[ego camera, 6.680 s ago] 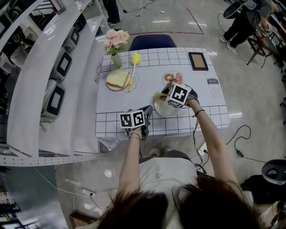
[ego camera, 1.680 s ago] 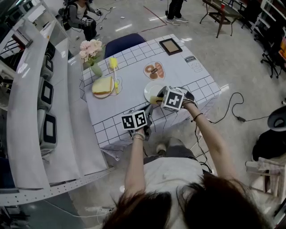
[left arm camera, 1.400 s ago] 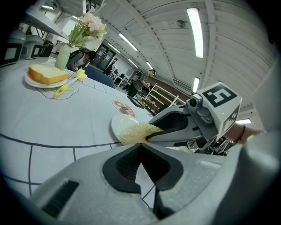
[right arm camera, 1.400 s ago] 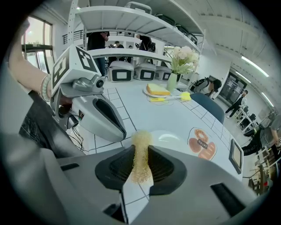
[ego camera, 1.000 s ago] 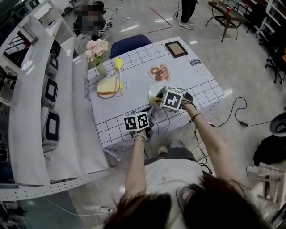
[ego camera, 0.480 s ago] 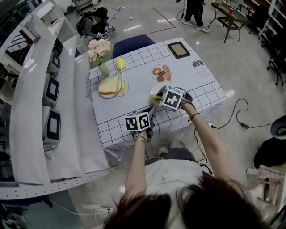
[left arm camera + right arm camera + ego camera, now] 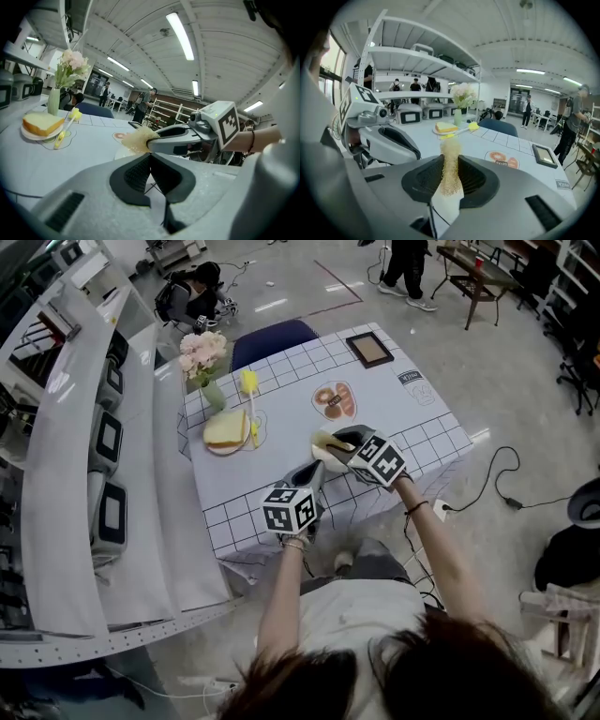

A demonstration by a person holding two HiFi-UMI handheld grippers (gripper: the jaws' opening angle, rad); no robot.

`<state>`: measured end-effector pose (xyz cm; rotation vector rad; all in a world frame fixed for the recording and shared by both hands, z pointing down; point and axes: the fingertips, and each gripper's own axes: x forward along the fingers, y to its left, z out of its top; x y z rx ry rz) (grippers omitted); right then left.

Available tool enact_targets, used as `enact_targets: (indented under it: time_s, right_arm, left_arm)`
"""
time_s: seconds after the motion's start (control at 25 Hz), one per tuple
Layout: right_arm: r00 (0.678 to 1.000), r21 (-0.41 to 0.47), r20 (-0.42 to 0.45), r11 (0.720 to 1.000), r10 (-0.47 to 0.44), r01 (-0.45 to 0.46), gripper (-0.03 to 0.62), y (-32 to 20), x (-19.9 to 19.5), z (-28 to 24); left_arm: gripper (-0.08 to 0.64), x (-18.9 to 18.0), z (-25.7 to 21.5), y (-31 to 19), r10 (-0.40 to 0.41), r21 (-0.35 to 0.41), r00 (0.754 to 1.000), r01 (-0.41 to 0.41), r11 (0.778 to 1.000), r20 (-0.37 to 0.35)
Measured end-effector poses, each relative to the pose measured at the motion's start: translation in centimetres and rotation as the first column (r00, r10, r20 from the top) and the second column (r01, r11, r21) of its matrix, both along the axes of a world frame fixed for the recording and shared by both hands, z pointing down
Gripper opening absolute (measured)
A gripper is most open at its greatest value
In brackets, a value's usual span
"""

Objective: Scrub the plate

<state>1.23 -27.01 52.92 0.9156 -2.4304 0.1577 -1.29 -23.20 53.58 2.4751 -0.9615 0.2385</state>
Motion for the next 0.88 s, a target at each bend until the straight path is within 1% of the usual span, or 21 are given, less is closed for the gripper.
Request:
enact_targets:
  time_s: [0.16,0.28,0.4,0.52,0.64,0.8,0.88]
  right_arm:
    - [0.986,0.064,0.158,0.996,0.044,-0.055,0.087,0.8,1.0,-2.7]
    - [0.967,0.101,0.25,0.991,0.055,-0.082,0.087,1.4,1.5,-4.5]
    - [0.941,0.115,0.33,0.987,0.069,-0.113,0.087,2.0,1.8,-5.7]
    - [0.919,0.123,0.387,0.983,0.078,-0.135,0.087,2.5,2.2,-6.7]
    - [0.897,0.122,0.433,0.98,0.09,-0.157,0.086,3.0,2.5,-7.2]
    - [0.874,0.114,0.474,0.977,0.107,-0.182,0.081,3.3,2.7,-7.3]
    - [0.87,0.111,0.48,0.975,0.115,-0.19,0.08,3.4,2.9,-7.2]
  left_arm:
    - [0.011,0.6,-1.8,0.3,0.008,0.071,1.0,-0.007,0.997,-0.018]
    - [0.011,0.8,-3.2,0.4,0.014,0.124,1.0,-0.011,0.992,-0.027]
    - [0.011,0.9,-4.1,0.5,0.011,0.181,1.0,-0.006,0.984,-0.025]
    - [0.011,1.0,-5.0,0.8,0.012,0.223,0.999,-0.003,0.975,-0.036]
    - [0.011,1.0,-5.4,1.0,0.012,0.245,0.999,0.0,0.969,-0.051]
    - [0.011,1.0,-5.5,1.2,0.016,0.253,0.998,0.0,0.968,-0.063]
    - [0.011,1.0,-5.5,1.2,0.02,0.251,0.998,-0.003,0.968,-0.066]
